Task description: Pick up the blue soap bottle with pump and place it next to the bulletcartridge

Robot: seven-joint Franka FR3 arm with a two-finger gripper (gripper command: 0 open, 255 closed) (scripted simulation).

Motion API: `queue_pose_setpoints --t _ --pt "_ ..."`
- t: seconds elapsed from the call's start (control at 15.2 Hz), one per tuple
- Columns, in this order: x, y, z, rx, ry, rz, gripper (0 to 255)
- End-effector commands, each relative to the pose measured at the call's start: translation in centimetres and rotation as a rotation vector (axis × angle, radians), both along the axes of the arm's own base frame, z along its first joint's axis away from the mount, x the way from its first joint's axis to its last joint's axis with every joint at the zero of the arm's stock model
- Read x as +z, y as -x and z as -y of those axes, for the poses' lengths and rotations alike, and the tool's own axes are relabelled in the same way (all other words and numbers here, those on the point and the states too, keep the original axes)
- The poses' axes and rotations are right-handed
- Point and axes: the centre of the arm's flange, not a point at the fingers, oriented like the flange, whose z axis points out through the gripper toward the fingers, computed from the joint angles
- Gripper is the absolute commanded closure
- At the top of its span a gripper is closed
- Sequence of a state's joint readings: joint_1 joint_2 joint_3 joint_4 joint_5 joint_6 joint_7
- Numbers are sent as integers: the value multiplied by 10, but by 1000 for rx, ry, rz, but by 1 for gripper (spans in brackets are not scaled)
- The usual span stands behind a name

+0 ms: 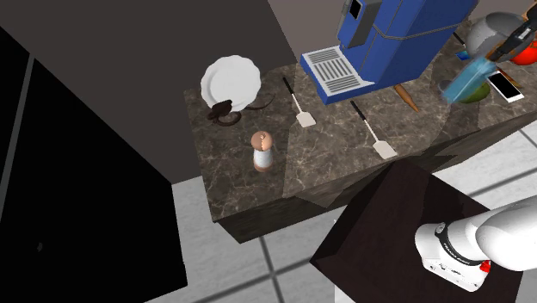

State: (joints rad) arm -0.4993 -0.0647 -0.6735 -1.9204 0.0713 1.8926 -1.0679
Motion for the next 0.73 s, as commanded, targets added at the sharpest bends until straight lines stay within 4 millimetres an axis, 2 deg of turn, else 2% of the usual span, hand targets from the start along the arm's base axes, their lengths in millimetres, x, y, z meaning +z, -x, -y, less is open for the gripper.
queue_pose_setpoints --t 0.0,0.66 --pt "-11 0 0 0 1 0 255" --pt "-63 0 0 0 1 0 255"
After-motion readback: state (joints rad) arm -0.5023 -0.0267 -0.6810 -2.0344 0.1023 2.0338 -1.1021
